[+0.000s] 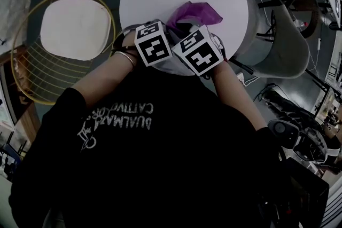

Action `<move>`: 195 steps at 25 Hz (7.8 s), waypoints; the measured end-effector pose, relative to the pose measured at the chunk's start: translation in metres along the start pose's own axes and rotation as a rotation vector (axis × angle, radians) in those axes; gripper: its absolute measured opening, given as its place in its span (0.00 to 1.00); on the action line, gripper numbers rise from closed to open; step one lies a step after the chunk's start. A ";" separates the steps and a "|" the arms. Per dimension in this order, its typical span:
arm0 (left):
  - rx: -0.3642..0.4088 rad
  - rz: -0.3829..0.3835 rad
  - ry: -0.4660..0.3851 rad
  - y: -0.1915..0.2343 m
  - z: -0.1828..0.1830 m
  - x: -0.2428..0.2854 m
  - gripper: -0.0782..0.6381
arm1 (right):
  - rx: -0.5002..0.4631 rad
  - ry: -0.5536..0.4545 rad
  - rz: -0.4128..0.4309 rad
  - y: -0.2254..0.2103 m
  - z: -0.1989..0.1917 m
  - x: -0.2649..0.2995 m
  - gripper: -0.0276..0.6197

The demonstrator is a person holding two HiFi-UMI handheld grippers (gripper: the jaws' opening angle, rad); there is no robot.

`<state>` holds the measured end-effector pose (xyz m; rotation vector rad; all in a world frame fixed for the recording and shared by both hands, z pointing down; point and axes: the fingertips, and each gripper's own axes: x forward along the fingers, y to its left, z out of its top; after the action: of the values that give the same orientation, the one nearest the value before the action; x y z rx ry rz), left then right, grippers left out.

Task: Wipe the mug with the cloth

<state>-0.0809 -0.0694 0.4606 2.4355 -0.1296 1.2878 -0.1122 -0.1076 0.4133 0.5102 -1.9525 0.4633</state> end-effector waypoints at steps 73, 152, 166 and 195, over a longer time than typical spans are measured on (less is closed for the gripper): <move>0.037 0.102 -0.055 -0.001 0.003 -0.002 0.23 | 0.380 0.084 -0.042 -0.054 -0.034 0.004 0.13; -0.213 0.283 0.253 -0.048 -0.008 0.041 0.20 | 0.826 -0.413 0.256 -0.004 -0.191 -0.033 0.11; -0.270 0.283 0.241 -0.050 -0.009 0.044 0.20 | 0.776 -0.396 0.289 0.009 -0.181 -0.026 0.11; -0.293 0.281 0.185 -0.053 -0.004 0.037 0.20 | 0.484 -0.330 0.370 0.091 -0.131 -0.013 0.11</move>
<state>-0.0490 -0.0151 0.4773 2.0919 -0.5841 1.4851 -0.0584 0.0396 0.4462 0.5524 -2.2657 1.1675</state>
